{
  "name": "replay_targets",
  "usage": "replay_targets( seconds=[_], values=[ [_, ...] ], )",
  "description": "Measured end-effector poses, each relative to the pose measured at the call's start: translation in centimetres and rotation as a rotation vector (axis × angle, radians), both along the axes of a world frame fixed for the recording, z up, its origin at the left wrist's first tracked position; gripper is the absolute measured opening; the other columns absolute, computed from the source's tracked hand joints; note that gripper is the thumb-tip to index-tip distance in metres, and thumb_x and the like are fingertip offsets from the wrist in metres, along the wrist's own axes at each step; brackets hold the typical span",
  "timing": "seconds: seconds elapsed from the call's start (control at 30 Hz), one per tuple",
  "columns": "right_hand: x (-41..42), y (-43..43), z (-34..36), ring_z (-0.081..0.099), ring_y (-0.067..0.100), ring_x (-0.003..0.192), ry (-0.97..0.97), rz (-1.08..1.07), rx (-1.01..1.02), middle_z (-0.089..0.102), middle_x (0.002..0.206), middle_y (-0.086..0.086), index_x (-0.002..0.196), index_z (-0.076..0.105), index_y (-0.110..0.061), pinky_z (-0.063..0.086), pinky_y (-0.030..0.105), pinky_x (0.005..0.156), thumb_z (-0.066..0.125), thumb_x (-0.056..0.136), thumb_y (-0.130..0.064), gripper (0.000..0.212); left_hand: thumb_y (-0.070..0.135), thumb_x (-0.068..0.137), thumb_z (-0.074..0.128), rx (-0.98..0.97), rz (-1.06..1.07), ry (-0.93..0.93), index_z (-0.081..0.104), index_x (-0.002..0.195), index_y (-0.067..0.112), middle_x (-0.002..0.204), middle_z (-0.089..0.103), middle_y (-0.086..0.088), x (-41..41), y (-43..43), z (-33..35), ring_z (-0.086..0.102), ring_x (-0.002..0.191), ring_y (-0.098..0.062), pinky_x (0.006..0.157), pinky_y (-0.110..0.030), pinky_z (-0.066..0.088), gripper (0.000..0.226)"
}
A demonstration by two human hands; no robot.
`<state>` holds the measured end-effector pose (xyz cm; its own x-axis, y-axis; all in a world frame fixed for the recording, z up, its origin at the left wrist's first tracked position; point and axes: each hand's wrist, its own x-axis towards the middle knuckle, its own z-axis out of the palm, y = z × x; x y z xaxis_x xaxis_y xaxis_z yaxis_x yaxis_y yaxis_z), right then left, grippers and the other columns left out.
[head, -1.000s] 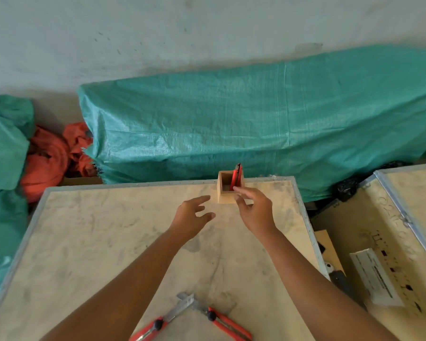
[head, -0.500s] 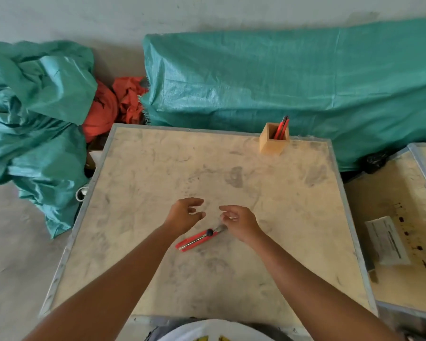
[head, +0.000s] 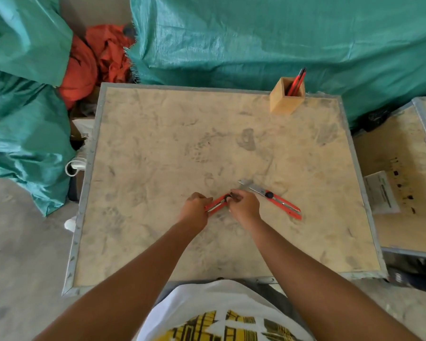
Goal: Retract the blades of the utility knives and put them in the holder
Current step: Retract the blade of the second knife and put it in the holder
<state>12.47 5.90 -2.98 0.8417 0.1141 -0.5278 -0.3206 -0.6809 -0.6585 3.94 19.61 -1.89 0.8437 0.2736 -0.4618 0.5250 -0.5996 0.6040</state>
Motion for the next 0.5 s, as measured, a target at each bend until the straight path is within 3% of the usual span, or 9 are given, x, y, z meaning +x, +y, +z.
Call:
replay_targets(
  seconds=[0.1,0.2,0.3,0.5],
  values=[
    [-0.5,-0.3,-1.0,0.076,0.023,0.089,0.024,-0.070,0.026,0.079,0.097,0.005,0.107,0.078,-0.018,0.061,0.045,0.089,0.077,0.082,-0.017,0.025,-0.001,0.081,0.061,-0.016,-0.062,-0.011,0.074,0.111,0.020,0.108,0.062,-0.012,0.0,0.1,-0.3,0.063,0.095,-0.031,0.079,-0.031,0.052,0.038],
    [-0.9,-0.4,-1.6,0.075,0.020,0.093,0.024,-0.091,0.075,0.078,0.098,0.000,0.101,0.079,-0.024,0.063,0.046,0.086,0.080,0.079,-0.017,0.023,0.006,0.084,0.064,-0.073,-0.046,-0.017,0.077,0.103,0.022,0.098,0.064,-0.012,0.0,0.2,-0.4,0.064,0.088,-0.029,0.071,-0.028,0.048,0.028],
    [-1.1,-0.2,-0.8,0.074,0.019,0.093,0.033,-0.110,0.116,0.073,0.091,-0.008,0.093,0.077,-0.030,0.063,0.046,0.085,0.077,0.081,-0.010,0.023,0.017,0.086,0.065,-0.174,-0.028,-0.023,0.078,0.093,0.021,0.082,0.069,-0.016,-0.3,-0.1,0.0,0.065,0.078,-0.028,0.069,-0.034,0.052,0.015],
    [-0.2,-0.9,2.2,0.074,0.023,0.094,0.119,-0.129,0.308,0.074,0.096,0.003,0.109,0.074,-0.013,0.063,0.043,0.088,0.072,0.090,-0.003,0.021,0.001,0.079,0.067,-0.399,0.146,0.016,0.068,0.122,0.024,0.103,0.075,0.002,-0.7,-0.8,1.4,0.067,0.096,-0.015,0.072,-0.013,0.048,0.048]
  ],
)
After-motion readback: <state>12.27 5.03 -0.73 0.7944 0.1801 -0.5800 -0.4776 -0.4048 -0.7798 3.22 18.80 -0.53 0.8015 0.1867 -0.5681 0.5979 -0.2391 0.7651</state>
